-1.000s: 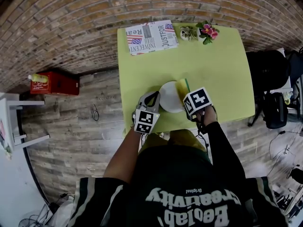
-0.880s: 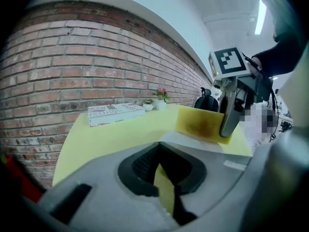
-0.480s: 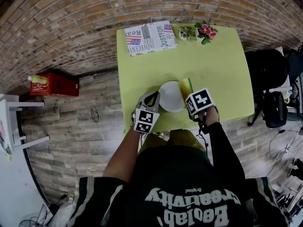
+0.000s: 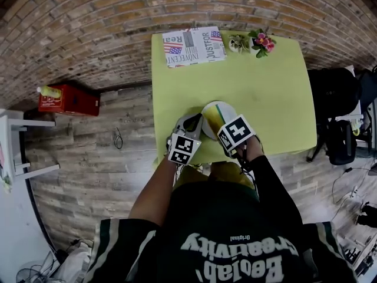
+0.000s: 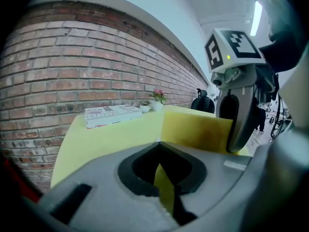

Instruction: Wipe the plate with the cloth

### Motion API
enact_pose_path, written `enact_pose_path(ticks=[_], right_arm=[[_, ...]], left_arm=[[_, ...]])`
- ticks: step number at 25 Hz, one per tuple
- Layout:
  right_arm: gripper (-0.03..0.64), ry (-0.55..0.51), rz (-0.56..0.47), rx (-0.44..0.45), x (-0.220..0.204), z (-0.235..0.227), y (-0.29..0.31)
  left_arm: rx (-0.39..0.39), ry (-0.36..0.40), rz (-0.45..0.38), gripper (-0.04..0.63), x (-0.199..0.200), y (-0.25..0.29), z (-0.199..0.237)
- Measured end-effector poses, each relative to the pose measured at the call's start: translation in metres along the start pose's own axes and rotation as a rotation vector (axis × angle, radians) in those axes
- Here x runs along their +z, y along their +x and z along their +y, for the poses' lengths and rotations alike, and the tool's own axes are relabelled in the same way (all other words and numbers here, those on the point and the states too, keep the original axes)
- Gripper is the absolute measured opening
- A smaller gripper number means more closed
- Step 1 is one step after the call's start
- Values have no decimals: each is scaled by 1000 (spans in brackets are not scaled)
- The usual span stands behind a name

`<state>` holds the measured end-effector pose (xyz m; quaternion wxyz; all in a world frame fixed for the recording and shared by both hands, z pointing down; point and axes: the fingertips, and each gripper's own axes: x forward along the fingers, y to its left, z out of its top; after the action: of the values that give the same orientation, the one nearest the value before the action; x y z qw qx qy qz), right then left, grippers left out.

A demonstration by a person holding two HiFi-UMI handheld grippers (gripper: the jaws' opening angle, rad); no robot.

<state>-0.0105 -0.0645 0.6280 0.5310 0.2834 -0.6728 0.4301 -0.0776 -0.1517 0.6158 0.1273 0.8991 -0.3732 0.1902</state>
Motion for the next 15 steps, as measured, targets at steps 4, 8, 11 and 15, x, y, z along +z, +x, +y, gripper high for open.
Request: enact_pose_path(ticks=[4,8,11,15], right_arm=[[133,-30,20,23,2,13,7],[133,-38,40,20,0,16,13],[133,-23,39,16,0,15,13],[133,-1,50,0,-3,10,12]], left_arm=[[-18,-26,-11,8,1,-1,1],[-46,-52,-28,8,3,-3,1],[-50,-47,-33,8,3,-4,1],[-51,-32,-30,8,2,-4,0]])
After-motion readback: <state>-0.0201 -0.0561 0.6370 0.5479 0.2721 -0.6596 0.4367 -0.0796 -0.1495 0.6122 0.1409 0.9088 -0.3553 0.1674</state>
